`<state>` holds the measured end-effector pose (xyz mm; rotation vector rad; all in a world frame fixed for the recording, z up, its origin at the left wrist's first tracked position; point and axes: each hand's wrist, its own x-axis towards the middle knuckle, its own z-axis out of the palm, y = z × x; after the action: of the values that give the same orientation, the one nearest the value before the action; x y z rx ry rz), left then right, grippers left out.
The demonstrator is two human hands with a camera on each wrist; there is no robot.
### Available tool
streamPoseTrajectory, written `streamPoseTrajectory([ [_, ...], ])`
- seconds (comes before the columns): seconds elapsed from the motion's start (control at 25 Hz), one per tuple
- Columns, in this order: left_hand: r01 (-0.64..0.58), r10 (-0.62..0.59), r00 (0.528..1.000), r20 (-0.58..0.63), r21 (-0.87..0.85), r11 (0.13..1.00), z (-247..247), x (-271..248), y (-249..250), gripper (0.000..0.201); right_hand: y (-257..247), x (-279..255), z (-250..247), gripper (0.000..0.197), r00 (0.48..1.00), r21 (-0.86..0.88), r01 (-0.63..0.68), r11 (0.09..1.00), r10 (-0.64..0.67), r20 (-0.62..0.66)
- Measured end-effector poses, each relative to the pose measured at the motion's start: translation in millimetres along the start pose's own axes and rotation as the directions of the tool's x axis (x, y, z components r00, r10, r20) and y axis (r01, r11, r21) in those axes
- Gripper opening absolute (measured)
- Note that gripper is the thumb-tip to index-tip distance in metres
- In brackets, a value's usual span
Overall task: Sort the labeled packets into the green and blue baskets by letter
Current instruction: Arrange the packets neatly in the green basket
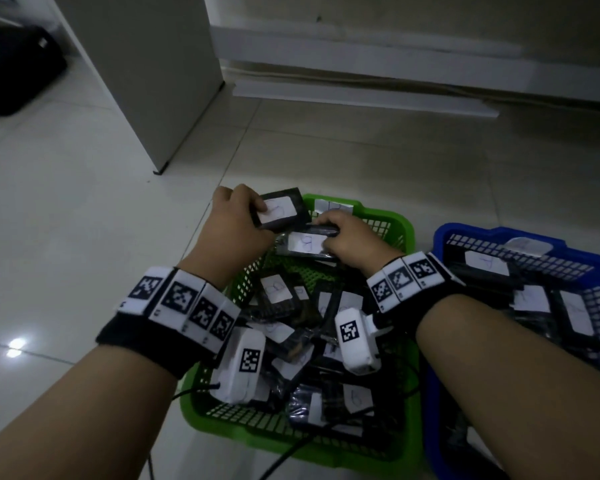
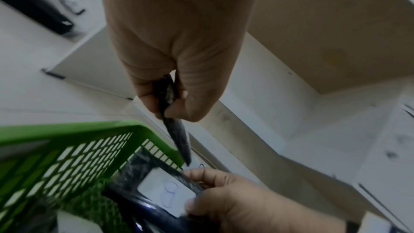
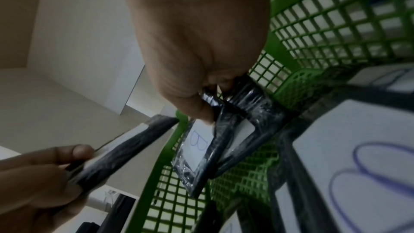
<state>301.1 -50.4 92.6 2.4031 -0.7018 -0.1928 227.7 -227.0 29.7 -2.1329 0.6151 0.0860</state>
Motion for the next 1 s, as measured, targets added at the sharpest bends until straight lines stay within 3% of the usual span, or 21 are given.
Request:
streamPoseTrajectory([
  [0.12, 0.075, -0.073, 0.997, 0.026, -0.069, 0.995, 6, -1, -5, 0.040, -5, 2, 15, 0.037, 0.999, -0.107, 0.018, 0.994, -0.022, -0.039],
  [0.24, 0.070, -0.066, 0.995, 0.081, -0.044, 0.997, 15, -2, -15, 0.039, 0, -2, 13, 0.038, 0.972, -0.296, -0.183, 0.938, 0.126, -0.199],
  [0.32, 0.027, -0.024, 0.990, 0.136, -0.019, 0.999, 22, 1, -19, 0.035, 9, -9, 6, 0.032, 0.948, -0.308, -0.297, 0.904, 0.239, -0.212],
  [0.4, -0.006, 0.006, 0.979, 0.202, -0.002, 1.000, 32, 7, -21, 0.032, 13, -16, 2, 0.032, 0.938, -0.191, -0.334, 0.923, 0.306, -0.164],
  [0.56, -0.081, 0.044, 0.972, 0.230, 0.151, 0.985, 48, 16, -22, 0.029, 12, -20, -2, 0.042, 0.946, 0.235, -0.302, 0.924, 0.321, -0.048],
  [0.64, -0.177, 0.113, 0.959, 0.260, 0.240, 0.954, 51, 17, -22, 0.031, 12, -19, -2, 0.036, 0.940, 0.277, -0.295, 0.915, 0.329, -0.085],
  [0.76, -0.288, 0.175, 0.905, 0.387, 0.256, 0.923, 51, 16, -20, 0.024, 5, -22, 4, 0.015, 0.933, 0.251, -0.334, 0.909, 0.356, -0.046],
  [0.88, -0.376, 0.131, 0.810, 0.571, 0.336, 0.863, 55, 20, -21, 0.028, 0, -23, 11, 0.029, 0.936, 0.408, -0.329, 0.851, 0.350, 0.026],
  [0.92, -0.406, 0.096, 0.779, 0.619, 0.382, 0.830, 57, 21, -23, 0.031, 2, -22, 12, 0.027, 0.944, 0.382, -0.305, 0.872, 0.329, 0.002],
  [1.0, -0.457, 0.042, 0.733, 0.679, 0.446, 0.770, 60, 21, -25, 0.035, 3, -22, 5, 0.023, 0.960, 0.156, -0.262, 0.952, 0.273, -0.058],
])
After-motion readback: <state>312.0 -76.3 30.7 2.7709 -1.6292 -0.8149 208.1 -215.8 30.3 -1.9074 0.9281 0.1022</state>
